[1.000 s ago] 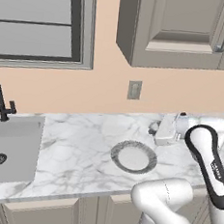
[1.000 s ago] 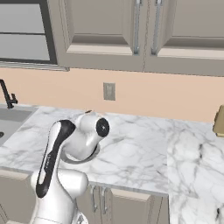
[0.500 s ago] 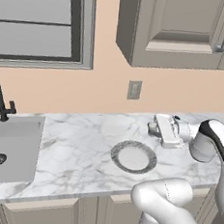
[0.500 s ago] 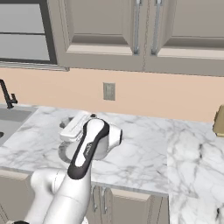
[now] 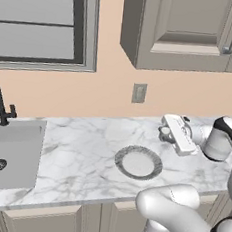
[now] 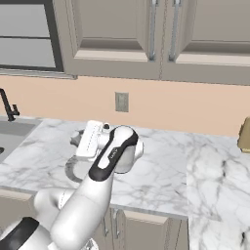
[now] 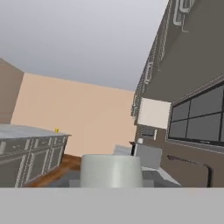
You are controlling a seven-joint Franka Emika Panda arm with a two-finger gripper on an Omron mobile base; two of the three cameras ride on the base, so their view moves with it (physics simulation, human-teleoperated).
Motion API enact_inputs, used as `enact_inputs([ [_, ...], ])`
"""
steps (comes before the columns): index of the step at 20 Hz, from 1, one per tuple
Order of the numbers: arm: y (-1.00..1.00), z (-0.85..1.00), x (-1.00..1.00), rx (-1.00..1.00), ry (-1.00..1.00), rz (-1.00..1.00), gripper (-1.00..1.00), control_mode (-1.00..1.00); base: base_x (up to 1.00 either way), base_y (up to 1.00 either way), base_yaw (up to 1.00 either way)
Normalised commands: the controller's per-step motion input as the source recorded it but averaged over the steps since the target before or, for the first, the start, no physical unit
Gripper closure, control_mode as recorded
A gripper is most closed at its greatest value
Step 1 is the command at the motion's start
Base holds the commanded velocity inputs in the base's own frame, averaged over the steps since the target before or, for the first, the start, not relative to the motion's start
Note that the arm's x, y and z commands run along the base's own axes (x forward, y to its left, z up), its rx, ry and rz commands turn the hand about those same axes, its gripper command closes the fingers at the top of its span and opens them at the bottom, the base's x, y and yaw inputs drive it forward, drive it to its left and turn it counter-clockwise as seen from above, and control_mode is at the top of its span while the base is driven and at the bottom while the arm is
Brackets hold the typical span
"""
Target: Pick up the marshmallow and place it in the cup of hot chocolate on the dining counter.
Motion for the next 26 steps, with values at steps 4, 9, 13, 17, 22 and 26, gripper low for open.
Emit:
enact_inputs([
  [4,0.00,0.00,-0.31,0.00,-0.07,0.00,1.00,-1.00,0.00,0.00,0.00],
  [9,0.00,0.00,0.00,0.00,0.00,0.00,1.00,1.00,-0.97,0.52,0.05],
  [13,0.00,0.00,0.00,0.00,0.00,0.00,1.00,1.00,-0.20,1.00,0.14],
  [17,0.00,0.00,0.00,0.00,0.00,0.00,1.00,1.00,0.00,0.35,0.92],
  [22,0.00,0.00,0.00,0.00,0.00,0.00,1.00,1.00,0.00,0.00,1.00],
  [26,0.00,0.00,0.00,0.00,0.00,0.00,1.00,1.00,0.00,0.00,1.00],
])
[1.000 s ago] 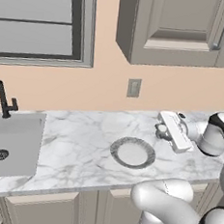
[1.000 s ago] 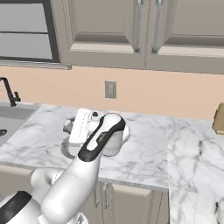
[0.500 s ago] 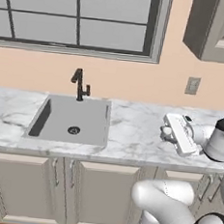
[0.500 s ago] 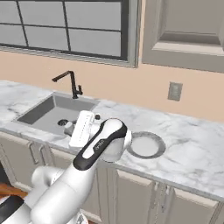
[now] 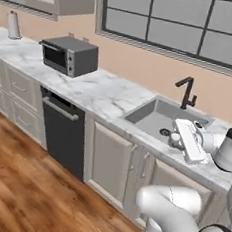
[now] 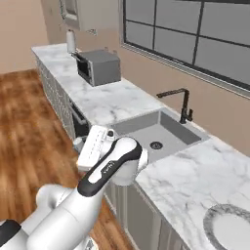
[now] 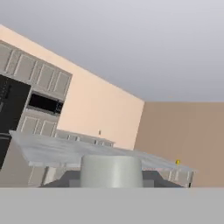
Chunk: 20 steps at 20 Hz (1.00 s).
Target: Pick up the marshmallow and place it in the cup of hot chocolate on the dining counter.
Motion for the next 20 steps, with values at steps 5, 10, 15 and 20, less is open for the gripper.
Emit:
enact_inputs([
  [5,0.00,0.00,0.00,0.00,0.00,0.00,1.00,1.00,0.00,0.00,1.00],
  [10,0.00,0.00,0.00,0.00,0.00,0.00,1.00,1.00,0.20,0.00,0.94],
  [15,0.00,0.00,0.00,0.00,0.00,0.00,1.00,1.00,1.00,0.00,0.43],
  [20,0.00,0.00,0.00,0.00,0.00,0.00,1.00,1.00,1.00,0.03,0.16],
])
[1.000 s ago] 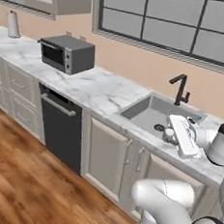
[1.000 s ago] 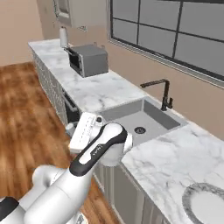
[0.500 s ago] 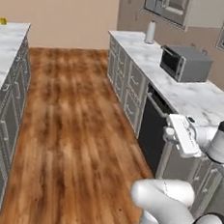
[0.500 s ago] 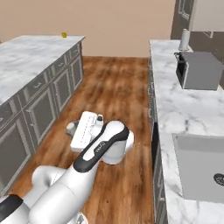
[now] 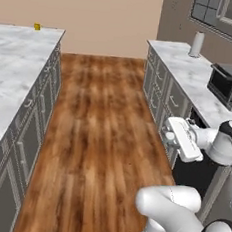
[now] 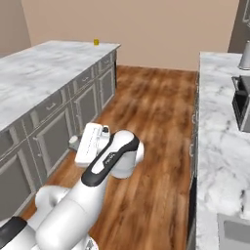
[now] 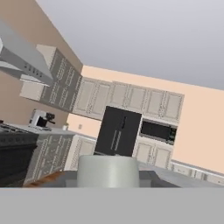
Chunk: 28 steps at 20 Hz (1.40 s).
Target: Pick up the marshmallow and place it in the cup of hot chocolate on the dining counter.
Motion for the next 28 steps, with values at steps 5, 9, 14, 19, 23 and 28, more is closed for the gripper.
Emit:
enact_inputs([
  [5,0.00,0.00,0.00,0.00,0.00,0.00,1.00,1.00,1.00,0.02,0.08],
  [9,0.00,0.00,0.00,0.00,0.00,0.00,1.00,1.00,1.00,0.11,0.01],
  [14,0.00,0.00,0.00,0.00,0.00,0.00,1.00,1.00,1.00,0.19,0.00],
  [19,0.00,0.00,0.00,0.00,0.00,0.00,1.00,1.00,1.00,0.20,0.00],
  [23,0.00,0.00,0.00,0.00,0.00,0.00,1.00,1.00,1.00,0.23,0.01],
  [28,0.00,0.00,0.00,0.00,0.00,0.00,1.00,1.00,1.00,0.09,0.01],
])
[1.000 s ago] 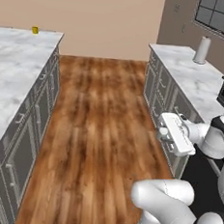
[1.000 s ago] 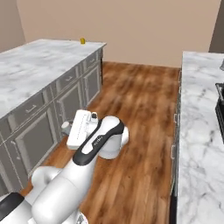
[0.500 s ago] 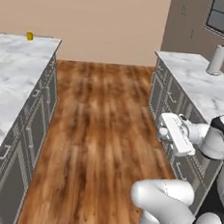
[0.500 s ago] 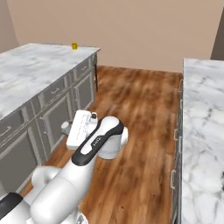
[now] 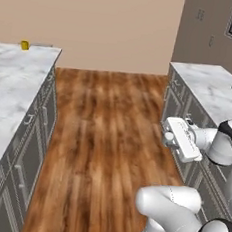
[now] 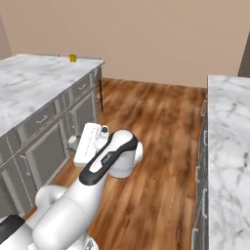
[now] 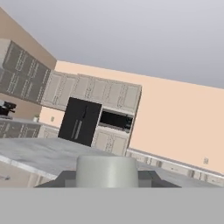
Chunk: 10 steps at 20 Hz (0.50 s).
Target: Pick up the marshmallow and place it in the cup of hot chocolate on the dining counter.
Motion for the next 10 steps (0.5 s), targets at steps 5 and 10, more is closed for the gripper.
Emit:
enact_inputs([
  [5,0.00,0.00,0.00,0.00,0.00,0.00,1.00,1.00,1.00,0.00,0.03],
  [10,0.00,0.00,0.00,0.00,0.00,0.00,1.00,1.00,1.00,0.04,0.02],
])
